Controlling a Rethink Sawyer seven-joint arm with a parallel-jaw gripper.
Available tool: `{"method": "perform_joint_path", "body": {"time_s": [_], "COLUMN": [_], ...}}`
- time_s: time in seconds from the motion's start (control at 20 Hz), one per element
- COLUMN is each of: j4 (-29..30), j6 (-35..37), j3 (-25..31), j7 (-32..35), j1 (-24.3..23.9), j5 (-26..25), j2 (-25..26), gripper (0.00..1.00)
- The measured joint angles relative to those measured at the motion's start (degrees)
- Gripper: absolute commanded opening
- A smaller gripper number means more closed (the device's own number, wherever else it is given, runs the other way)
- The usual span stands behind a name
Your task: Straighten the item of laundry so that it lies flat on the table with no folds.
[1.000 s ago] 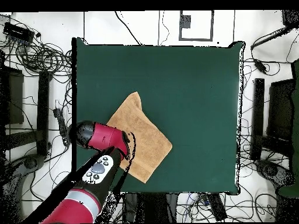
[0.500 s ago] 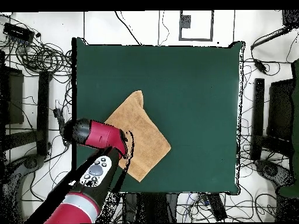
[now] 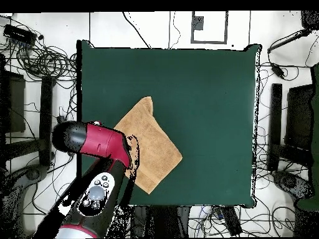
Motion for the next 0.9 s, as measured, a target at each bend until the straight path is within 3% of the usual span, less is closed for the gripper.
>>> {"method": "perform_joint_path", "body": {"time_s": [0.4,0.9], "j4": [0.0,0.01], "j6": [-7.8,-8.32], "j3": [3.91,9.71], "j7": [0.0,0.0], "j1": [-1.04,-2.84], "j5": [1.87,2.85], "j2": [0.34,4.28], "gripper": [1.0,1.0]}}
